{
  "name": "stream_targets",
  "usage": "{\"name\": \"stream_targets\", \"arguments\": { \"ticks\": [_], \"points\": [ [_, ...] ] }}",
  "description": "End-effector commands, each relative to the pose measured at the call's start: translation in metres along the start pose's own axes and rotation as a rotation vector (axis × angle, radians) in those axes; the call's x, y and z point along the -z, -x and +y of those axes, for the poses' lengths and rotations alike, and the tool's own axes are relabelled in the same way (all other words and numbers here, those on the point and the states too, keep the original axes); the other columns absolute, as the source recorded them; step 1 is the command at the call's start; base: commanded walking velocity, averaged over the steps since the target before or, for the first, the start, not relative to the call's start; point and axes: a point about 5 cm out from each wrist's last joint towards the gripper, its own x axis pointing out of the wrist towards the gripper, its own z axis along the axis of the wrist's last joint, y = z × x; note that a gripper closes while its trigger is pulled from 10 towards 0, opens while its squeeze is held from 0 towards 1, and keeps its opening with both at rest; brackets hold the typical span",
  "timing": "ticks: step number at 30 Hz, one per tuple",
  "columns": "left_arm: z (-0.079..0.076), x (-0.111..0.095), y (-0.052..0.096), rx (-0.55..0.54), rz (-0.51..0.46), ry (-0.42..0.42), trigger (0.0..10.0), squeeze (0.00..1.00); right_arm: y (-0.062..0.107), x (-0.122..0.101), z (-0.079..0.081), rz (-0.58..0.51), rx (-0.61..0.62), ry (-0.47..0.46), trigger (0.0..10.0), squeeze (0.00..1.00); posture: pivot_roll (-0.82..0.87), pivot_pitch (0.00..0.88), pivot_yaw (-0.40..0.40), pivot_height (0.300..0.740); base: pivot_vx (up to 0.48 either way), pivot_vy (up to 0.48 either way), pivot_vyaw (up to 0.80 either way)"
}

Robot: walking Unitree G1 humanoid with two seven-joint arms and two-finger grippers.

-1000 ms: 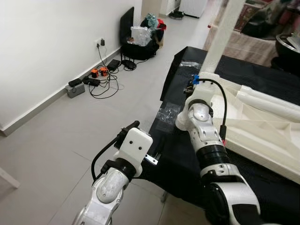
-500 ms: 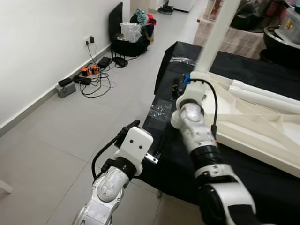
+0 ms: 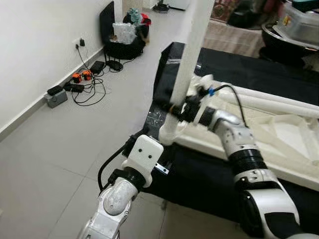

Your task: Building children table

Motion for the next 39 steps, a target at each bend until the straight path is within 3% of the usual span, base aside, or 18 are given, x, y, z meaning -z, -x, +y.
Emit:
{"name": "stream_targets", "arguments": {
  "ticks": [1,3,4,9,16,18,19,21,24,26,28,29,30,31,34,35,38,39],
  "points": [
    [-0.003,-0.001,0.000,0.005,-0.002,0.006,10.0,0.00,-0.008,0.008,0.005,0.055,-0.063,-0.001,10.0,0.00,0.09,0.046,-0.136,0.740,0.000,0.000,0.00],
    [-0.003,0.000,0.001,0.004,0.002,0.005,10.0,0.00,-0.012,0.009,0.005,0.069,-0.073,0.003,10.0,0.00,0.09,0.046,-0.136,0.740,0.000,0.000,0.00],
    [-0.002,0.000,0.002,0.001,0.005,0.004,10.0,0.00,-0.016,0.010,0.004,0.073,-0.059,0.009,0.0,0.00,0.09,0.046,-0.136,0.740,0.000,0.000,0.00],
    [-0.001,0.001,0.003,-0.002,0.009,0.003,10.0,0.00,-0.019,0.009,0.004,0.063,-0.048,0.009,0.0,0.00,0.10,0.047,-0.140,0.740,0.000,0.000,0.00],
    [-0.002,0.002,0.002,-0.002,0.010,0.005,10.0,0.00,-0.014,0.003,-0.007,0.004,0.108,0.024,0.0,0.00,0.08,0.053,-0.138,0.740,0.000,0.000,0.00],
    [-0.003,0.002,0.002,-0.001,0.010,0.007,10.0,0.00,-0.011,0.004,-0.024,0.017,0.429,0.050,0.0,0.00,0.08,0.055,-0.135,0.740,0.000,0.000,0.00],
    [-0.003,0.002,0.002,-0.001,0.010,0.007,10.0,0.00,-0.011,0.004,-0.024,0.017,0.429,0.050,0.0,0.00,0.08,0.055,-0.135,0.740,0.000,0.000,0.00],
    [-0.003,0.002,0.002,-0.002,0.011,0.009,10.0,0.00,0.004,0.006,-0.042,0.012,0.834,0.061,0.0,0.00,0.08,0.058,-0.134,0.740,0.000,0.000,0.00],
    [-0.003,0.002,0.002,-0.002,0.011,0.009,10.0,0.00,0.004,0.006,-0.042,0.012,0.834,0.061,0.0,0.00,0.08,0.058,-0.134,0.740,0.000,0.000,0.00],
    [-0.003,0.003,0.001,-0.002,0.011,0.010,10.0,0.00,0.030,0.010,-0.052,0.001,1.241,0.075,0.0,0.00,0.07,0.057,-0.134,0.740,0.000,0.000,0.00],
    [-0.003,0.003,0.001,-0.002,0.011,0.010,10.0,0.00,0.030,0.010,-0.052,0.001,1.241,0.075,0.0,0.00,0.07,0.057,-0.134,0.740,0.000,0.000,0.00],
    [-0.003,0.003,0.001,-0.002,0.011,0.010,10.0,0.00,0.041,0.011,-0.052,-0.009,1.386,0.098,0.0,0.00,0.07,0.057,-0.134,0.740,0.000,0.000,0.00],
    [-0.003,0.003,0.001,-0.002,0.011,0.010,10.0,0.00,0.041,0.011,-0.052,-0.009,1.386,0.098,0.0,0.00,0.07,0.057,-0.134,0.740,0.000,0.000,0.00],
    [-0.003,0.003,0.000,-0.002,0.010,0.009,10.0,0.00,0.044,0.016,-0.046,-0.005,1.494,0.092,0.0,0.00,0.07,0.057,-0.132,0.740,0.000,0.000,0.00],
    [-0.003,0.003,0.000,-0.003,0.010,0.009,10.0,0.00,0.044,0.020,-0.042,0.000,1.545,0.076,0.0,0.00,0.07,0.057,-0.134,0.740,0.000,0.000,0.00],
    [-0.002,0.003,0.000,-0.003,0.011,0.009,10.0,0.00,0.035,0.023,-0.038,0.001,1.526,0.049,10.0,0.00,0.08,0.058,-0.132,0.740,0.000,0.000,0.00],
    [-0.002,0.003,0.001,-0.003,0.012,0.008,10.0,0.00,0.023,0.023,-0.034,-0.004,1.467,0.041,10.0,0.00,0.08,0.058,-0.132,0.740,0.000,0.000,0.00],
    [-0.002,0.003,0.001,-0.002,0.013,0.008,10.0,0.00,0.015,0.021,-0.032,-0.025,1.403,0.032,10.0,1.00,0.07,0.060,-0.131,0.740,0.000,0.000,0.00]
  ]
}}
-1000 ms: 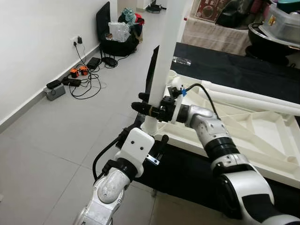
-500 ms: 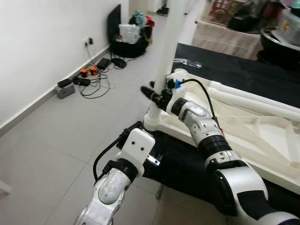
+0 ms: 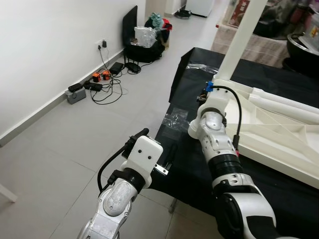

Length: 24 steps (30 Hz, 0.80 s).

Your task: Building children table

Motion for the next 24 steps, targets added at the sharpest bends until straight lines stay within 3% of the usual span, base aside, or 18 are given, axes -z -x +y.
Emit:
{"name": "stream_targets", "arguments": {
  "ticks": [1,5,6,8,11,12,15,17,19,20,23,24],
  "points": [
    [-0.003,0.001,0.000,0.009,0.004,0.005,10.0,0.00,0.001,0.009,0.001,0.035,-0.025,-0.005,10.0,1.00,0.07,0.060,-0.131,0.740,0.000,0.000,0.00],
    [-0.003,0.001,0.000,0.011,0.004,0.005,10.0,0.00,-0.002,-0.007,0.009,-0.040,-0.095,-0.019,10.0,1.00,0.07,0.059,-0.132,0.740,0.000,0.000,0.00],
    [-0.003,0.001,0.000,0.010,0.004,0.005,10.0,0.00,-0.004,-0.012,0.013,-0.055,-0.153,-0.022,10.0,0.00,0.07,0.061,-0.130,0.740,0.000,0.000,0.00],
    [-0.003,0.001,0.000,0.010,0.005,0.004,10.0,0.00,-0.005,-0.016,0.014,-0.058,-0.185,-0.017,10.0,0.00,0.07,0.061,-0.130,0.740,0.000,0.000,0.00],
    [-0.003,0.001,-0.001,0.009,0.004,0.004,10.0,0.00,-0.006,-0.027,0.025,0.007,-0.513,-0.216,10.0,0.00,0.07,0.060,-0.131,0.740,0.000,0.000,0.00],
    [-0.003,0.000,-0.001,0.009,0.002,0.004,10.0,0.00,-0.004,-0.030,0.028,0.004,-0.658,-0.230,10.0,0.00,0.07,0.060,-0.130,0.740,0.000,0.000,0.00],
    [-0.003,0.000,-0.002,0.010,0.001,0.004,10.0,0.00,0.000,-0.033,0.029,-0.003,-0.821,-0.208,10.0,0.00,0.07,0.060,-0.130,0.740,0.000,0.000,0.00],
    [-0.003,0.000,-0.002,0.010,0.001,0.004,10.0,0.00,0.000,-0.033,0.029,-0.003,-0.821,-0.208,10.0,0.00,0.07,0.060,-0.130,0.740,0.000,0.000,0.00],
    [-0.003,0.000,-0.002,0.010,0.000,0.005,10.0,0.00,0.008,-0.029,0.027,0.006,-1.051,-0.180,10.0,0.00,0.08,0.059,-0.132,0.740,0.000,0.000,0.00],
    [-0.003,0.000,-0.002,0.010,0.000,0.005,10.0,0.00,0.008,-0.029,0.027,0.006,-1.051,-0.180,10.0,0.00,0.08,0.059,-0.132,0.740,0.000,0.000,0.00],
    [-0.003,0.000,-0.001,0.010,-0.001,0.004,10.0,0.00,0.024,-0.022,0.025,0.033,-1.399,-0.189,10.0,0.00,0.08,0.062,-0.133,0.740,0.000,0.000,0.00],
    [-0.003,0.000,-0.001,0.010,-0.001,0.004,10.0,0.00,0.024,-0.022,0.025,0.033,-1.399,-0.189,10.0,0.00,0.08,0.062,-0.133,0.740,0.000,0.000,0.00]
  ]
}}
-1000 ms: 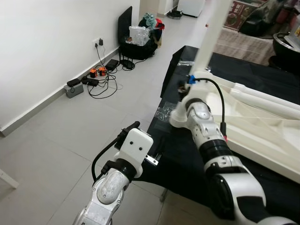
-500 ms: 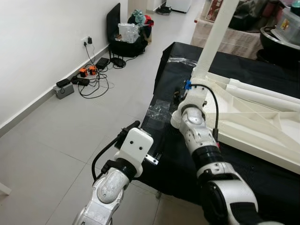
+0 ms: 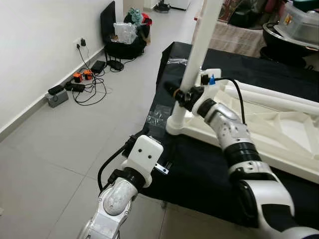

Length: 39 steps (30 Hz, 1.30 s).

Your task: Building children table

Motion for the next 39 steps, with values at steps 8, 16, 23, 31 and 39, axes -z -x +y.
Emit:
{"name": "stream_targets", "arguments": {
  "ticks": [8,16,23,31,39],
  "points": [
    [-0.003,0.001,0.001,0.011,0.009,0.005,10.0,0.00,-0.022,0.021,0.025,0.066,-0.270,-0.069,0.0,0.00,0.09,0.067,-0.133,0.740,0.000,0.000,0.00],
    [-0.002,0.001,0.001,0.008,0.011,0.004,10.0,0.00,-0.023,0.017,0.017,0.035,-0.143,-0.032,0.0,0.00,0.08,0.068,-0.132,0.740,0.000,0.000,0.00],
    [-0.004,0.001,0.001,0.011,0.008,0.004,10.0,0.00,-0.016,0.010,-0.018,0.014,0.533,0.118,0.0,0.00,0.08,0.058,-0.131,0.740,0.000,0.000,0.00],
    [-0.006,0.002,0.000,0.021,0.007,0.005,10.0,0.00,0.040,0.012,-0.040,-0.052,1.389,0.223,0.0,0.00,0.07,0.049,-0.127,0.740,0.000,0.000,0.00],
    [-0.005,0.002,0.000,0.017,0.005,0.001,10.0,0.00,0.016,0.031,-0.021,-0.002,1.331,0.094,10.0,0.00,0.08,0.043,-0.130,0.740,0.000,0.000,0.00]
  ]
}}
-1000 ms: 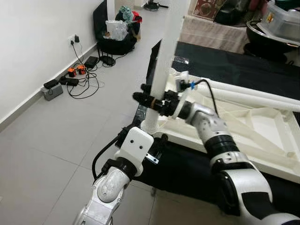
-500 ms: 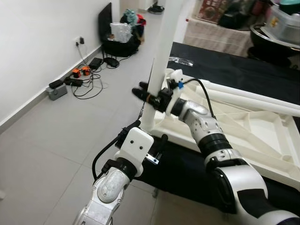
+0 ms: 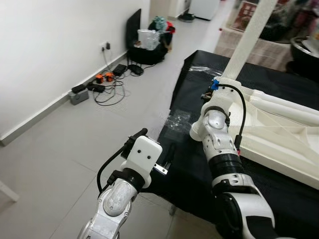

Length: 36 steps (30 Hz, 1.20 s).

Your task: Building children table

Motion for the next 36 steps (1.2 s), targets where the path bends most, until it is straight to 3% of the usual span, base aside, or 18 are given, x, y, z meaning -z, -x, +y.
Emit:
{"name": "stream_targets", "arguments": {
  "ticks": [1,4,5,9,10,15,17,18,19,20,23,25,28,31,32,33,34,36],
  "points": [
    [-0.004,0.001,0.000,0.013,0.001,-0.001,10.0,0.00,0.004,0.023,0.003,0.110,-0.033,-0.001,10.0,0.00,0.08,0.043,-0.130,0.740,0.000,0.000,0.00],
    [-0.004,0.001,0.000,0.014,0.002,0.000,10.0,0.00,0.004,0.019,0.013,0.089,-0.103,-0.022,10.0,0.05,0.08,0.039,-0.131,0.740,0.000,0.000,0.00],
    [-0.004,0.001,0.000,0.014,0.001,0.000,10.0,0.00,0.004,0.014,0.019,0.054,-0.158,-0.026,10.0,1.00,0.08,0.039,-0.131,0.740,0.000,0.000,0.00],
    [-0.004,0.001,0.000,0.012,-0.001,0.001,10.0,0.00,-0.002,-0.006,0.028,-0.014,-0.246,-0.030,10.0,1.00,0.08,0.044,-0.132,0.740,0.000,0.000,0.00],
    [-0.003,0.001,0.000,0.011,-0.001,0.001,10.0,0.00,-0.005,-0.012,0.027,-0.018,-0.276,-0.015,10.0,0.00,0.07,0.044,-0.131,0.740,0.000,0.000,0.00],
    [-0.004,0.001,0.000,0.012,0.000,0.000,10.0,0.00,-0.008,-0.016,0.030,0.039,-0.432,-0.068,10.0,0.00,0.07,0.045,-0.130,0.740,0.000,0.000,0.00],
    [-0.004,0.000,0.000,0.012,-0.002,0.001,10.0,0.00,-0.005,-0.020,0.033,0.074,-0.755,-0.129,10.0,0.00,0.07,0.049,-0.133,0.740,0.000,0.000,0.00],
    [-0.004,0.000,0.000,0.012,-0.002,0.001,10.0,0.00,-0.005,-0.020,0.033,0.074,-0.755,-0.129,10.0,0.00,0.07,0.049,-0.133,0.740,0.000,0.000,0.00],
    [-0.005,0.000,0.000,0.011,-0.003,0.002,10.0,0.00,0.002,-0.021,0.033,0.075,-0.977,-0.133,10.0,0.00,0.07,0.049,-0.133,0.740,0.000,0.000,0.00],
    [-0.005,0.000,0.000,0.011,-0.003,0.002,10.0,0.00,0.002,-0.021,0.033,0.075,-0.977,-0.133,10.0,0.00,0.07,0.049,-0.133,0.740,0.000,0.000,0.00],
    [-0.004,-0.001,-0.001,0.010,-0.004,0.001,10.0,0.00,0.025,-0.019,0.031,0.069,-1.389,-0.126,10.0,0.00,0.08,0.052,-0.137,0.740,0.000,0.000,0.00],
    [-0.004,-0.001,-0.001,0.010,-0.004,0.001,10.0,0.00,0.025,-0.019,0.031,0.069,-1.389,-0.126,10.0,0.00,0.08,0.052,-0.137,0.740,0.000,0.000,0.00],
    [-0.003,-0.002,-0.001,0.008,-0.005,-0.002,10.0,0.00,0.037,-0.012,0.035,0.103,-1.570,-0.114,10.0,0.00,0.08,0.053,-0.138,0.740,0.000,0.000,0.00],
    [-0.003,-0.003,-0.001,0.008,-0.006,-0.002,10.0,0.00,0.039,-0.008,0.038,0.124,-1.599,-0.111,10.0,0.00,0.09,0.056,-0.137,0.740,0.000,0.000,0.00],
    [-0.003,-0.003,-0.001,0.008,-0.006,-0.002,10.0,0.00,0.039,-0.004,0.042,0.132,-1.599,-0.086,3.1,0.00,0.09,0.056,-0.136,0.740,0.000,0.000,0.00],
    [-0.003,-0.003,-0.001,0.008,-0.006,-0.002,10.0,0.00,0.039,-0.004,0.042,0.132,-1.599,-0.086,3.1,0.00,0.09,0.056,-0.136,0.740,0.000,0.000,0.00],
    [-0.003,-0.003,0.000,0.007,-0.004,-0.002,10.0,0.00,0.035,0.000,0.049,0.136,-1.542,-0.064,0.0,0.00,0.09,0.058,-0.136,0.740,0.000,0.000,0.00],
    [-0.003,-0.003,0.000,0.005,-0.002,-0.002,10.0,0.00,0.030,0.001,0.052,0.119,-1.443,-0.036,0.0,0.00,0.09,0.058,-0.136,0.740,0.000,0.000,0.00]
  ]
}}
